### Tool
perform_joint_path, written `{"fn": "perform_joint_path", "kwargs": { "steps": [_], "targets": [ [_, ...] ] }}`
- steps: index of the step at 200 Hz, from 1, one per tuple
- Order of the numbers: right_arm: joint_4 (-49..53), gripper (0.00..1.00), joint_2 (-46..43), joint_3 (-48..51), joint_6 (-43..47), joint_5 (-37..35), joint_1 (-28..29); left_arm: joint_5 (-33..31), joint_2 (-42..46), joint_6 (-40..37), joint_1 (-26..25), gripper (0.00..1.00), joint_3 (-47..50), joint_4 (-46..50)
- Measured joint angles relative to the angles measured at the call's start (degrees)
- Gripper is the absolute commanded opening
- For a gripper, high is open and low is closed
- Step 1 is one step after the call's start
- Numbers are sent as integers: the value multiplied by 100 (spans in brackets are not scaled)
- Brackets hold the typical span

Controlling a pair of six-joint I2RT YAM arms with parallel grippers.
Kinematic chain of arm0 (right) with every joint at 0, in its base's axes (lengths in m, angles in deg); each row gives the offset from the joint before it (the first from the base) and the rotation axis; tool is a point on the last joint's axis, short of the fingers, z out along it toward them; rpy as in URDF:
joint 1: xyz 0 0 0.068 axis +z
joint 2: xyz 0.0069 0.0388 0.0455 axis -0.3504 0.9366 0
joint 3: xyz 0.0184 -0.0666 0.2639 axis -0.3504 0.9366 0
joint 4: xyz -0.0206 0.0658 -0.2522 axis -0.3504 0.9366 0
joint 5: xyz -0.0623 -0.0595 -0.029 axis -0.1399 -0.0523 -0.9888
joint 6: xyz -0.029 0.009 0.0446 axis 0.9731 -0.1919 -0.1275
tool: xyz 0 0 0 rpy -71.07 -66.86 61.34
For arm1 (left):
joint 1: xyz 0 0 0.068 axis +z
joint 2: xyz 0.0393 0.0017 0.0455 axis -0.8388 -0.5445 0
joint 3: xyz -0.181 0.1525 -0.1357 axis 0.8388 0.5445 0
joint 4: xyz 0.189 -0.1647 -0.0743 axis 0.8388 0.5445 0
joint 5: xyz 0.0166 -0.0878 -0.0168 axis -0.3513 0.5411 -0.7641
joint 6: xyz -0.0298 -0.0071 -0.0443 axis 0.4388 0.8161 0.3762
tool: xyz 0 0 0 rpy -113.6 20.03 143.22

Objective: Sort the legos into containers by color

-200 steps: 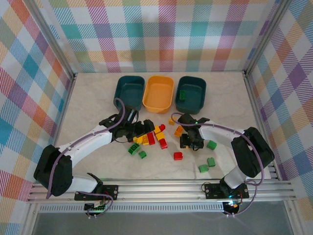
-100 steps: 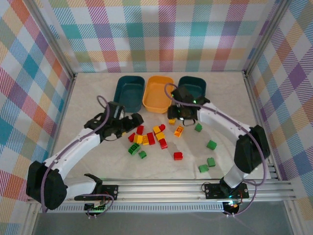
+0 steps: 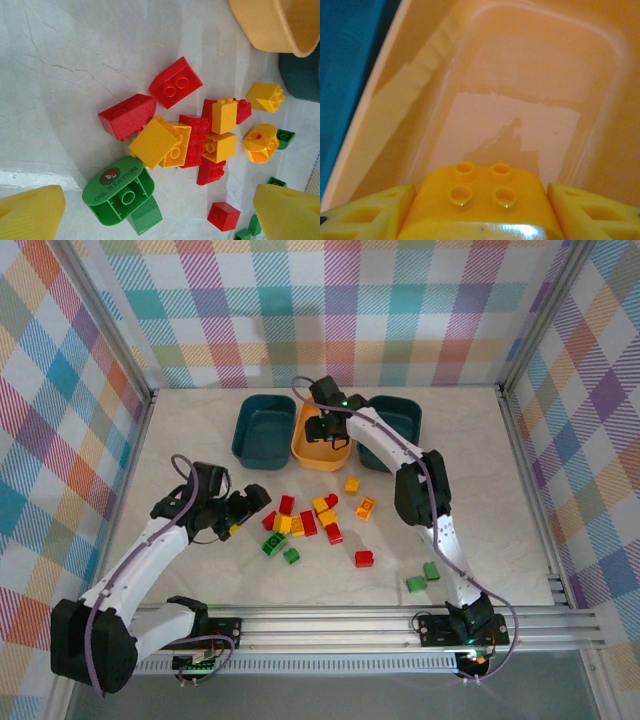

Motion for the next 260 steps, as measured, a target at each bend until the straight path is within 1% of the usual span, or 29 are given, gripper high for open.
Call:
{"fn": "perform_joint_path", "kwargs": {
  "steps": [7, 18, 48, 75, 111, 142, 162, 183, 201, 217, 232, 245, 260],
  "targets": [
    [98, 53, 131, -184, 37, 37, -13, 0, 42, -20, 0, 97, 0, 9],
    [243, 62, 267, -389, 90, 98, -17, 2, 48, -44, 0, 97, 0, 17],
    [516, 69, 345, -778, 157, 175, -17, 52, -160, -133, 0, 94, 0, 96],
    [562, 71, 293, -874, 192, 190, -17, 63, -345, -170, -63, 93, -2, 109],
    [623, 74, 35, -682, 258, 186, -17, -20, -483, -175, -393, 93, -120, 162],
    [597, 73, -249, -514, 275, 142, -17, -66, -627, -197, -566, 92, -297, 243],
    [356, 74, -815, 391, 273, 122, -11, -203, -675, -286, -616, 89, -420, 280],
    [-28, 74, -1757, 1779, 234, 160, -7, -468, -870, -444, -658, 80, -691, 367],
    [-404, 74, -2675, 2966, 120, 232, -7, -798, -1294, -638, -728, 72, -1051, 417],
    [-732, 74, -3504, 3989, -22, 313, -4, -1132, -1799, -776, -817, 71, -1381, 422],
    [-992, 75, -4183, 4865, -164, 367, -7, -1434, -2302, -931, -962, 73, -1657, 433],
    [-1115, 75, -4612, 5501, -254, 398, -7, -1672, -2743, -1084, -1121, 73, -1899, 444],
    [-1189, 76, -4959, 6142, -361, 402, -7, -1853, -3215, -1266, -1296, 71, -2197, 501]
  ]
}}
